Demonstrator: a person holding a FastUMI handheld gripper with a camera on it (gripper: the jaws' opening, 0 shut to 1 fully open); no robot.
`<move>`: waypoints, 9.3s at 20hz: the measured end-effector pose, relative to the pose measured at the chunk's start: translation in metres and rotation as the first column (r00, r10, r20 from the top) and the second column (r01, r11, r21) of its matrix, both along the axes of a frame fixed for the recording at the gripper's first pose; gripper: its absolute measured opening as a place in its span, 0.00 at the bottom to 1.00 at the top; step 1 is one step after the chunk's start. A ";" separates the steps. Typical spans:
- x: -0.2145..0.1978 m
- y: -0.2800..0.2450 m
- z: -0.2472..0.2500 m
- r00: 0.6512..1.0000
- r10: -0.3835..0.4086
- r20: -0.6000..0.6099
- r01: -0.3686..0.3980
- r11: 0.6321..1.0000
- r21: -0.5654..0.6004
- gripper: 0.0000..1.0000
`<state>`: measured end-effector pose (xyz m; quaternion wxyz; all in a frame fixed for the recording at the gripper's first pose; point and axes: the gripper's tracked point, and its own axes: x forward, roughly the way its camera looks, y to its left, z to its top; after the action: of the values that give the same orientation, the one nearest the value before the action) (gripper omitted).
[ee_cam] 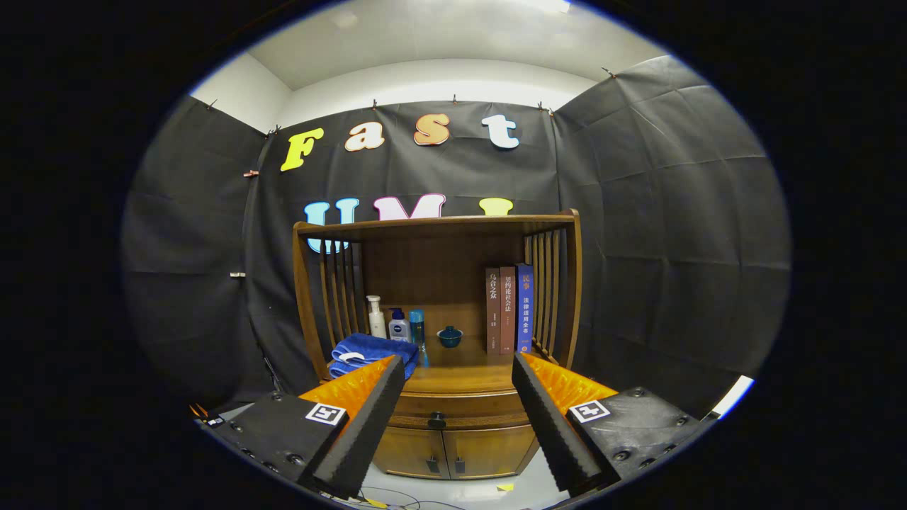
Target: Pull open the drawer, take out the items inside it, and place them on the countertop above the cabinet.
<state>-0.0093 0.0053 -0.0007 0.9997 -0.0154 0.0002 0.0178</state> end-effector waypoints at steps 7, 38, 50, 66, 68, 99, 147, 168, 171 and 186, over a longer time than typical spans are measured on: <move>-0.007 -0.003 -0.011 1.000 0.016 0.008 -0.016 1.000 0.008 0.99; 0.207 0.049 -0.338 0.940 -0.059 -0.336 0.031 0.996 -0.087 0.64; 0.189 0.047 -0.337 0.943 -0.066 -0.326 0.033 0.994 -0.105 0.34; 0.077 0.042 -0.333 0.939 -0.049 -0.340 0.022 0.996 -0.084 0.34; 0.066 0.041 -0.333 0.939 -0.048 -0.339 0.022 0.996 -0.082 0.34; -0.018 0.063 -0.251 0.949 0.041 -0.312 -0.053 0.998 -0.030 1.00; 0.148 0.026 -0.339 0.361 -0.016 -0.932 -0.080 0.996 -0.048 0.36; 0.140 0.032 -0.298 0.481 0.046 -0.875 -0.065 0.998 0.017 0.12; 0.140 0.032 -0.278 0.510 0.057 -0.859 -0.067 0.997 0.026 0.12; 0.240 0.035 -0.173 0.591 0.067 -0.804 -0.059 0.997 0.040 0.12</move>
<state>0.2302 0.0403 -0.1732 0.8910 -0.0013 0.4502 0.0581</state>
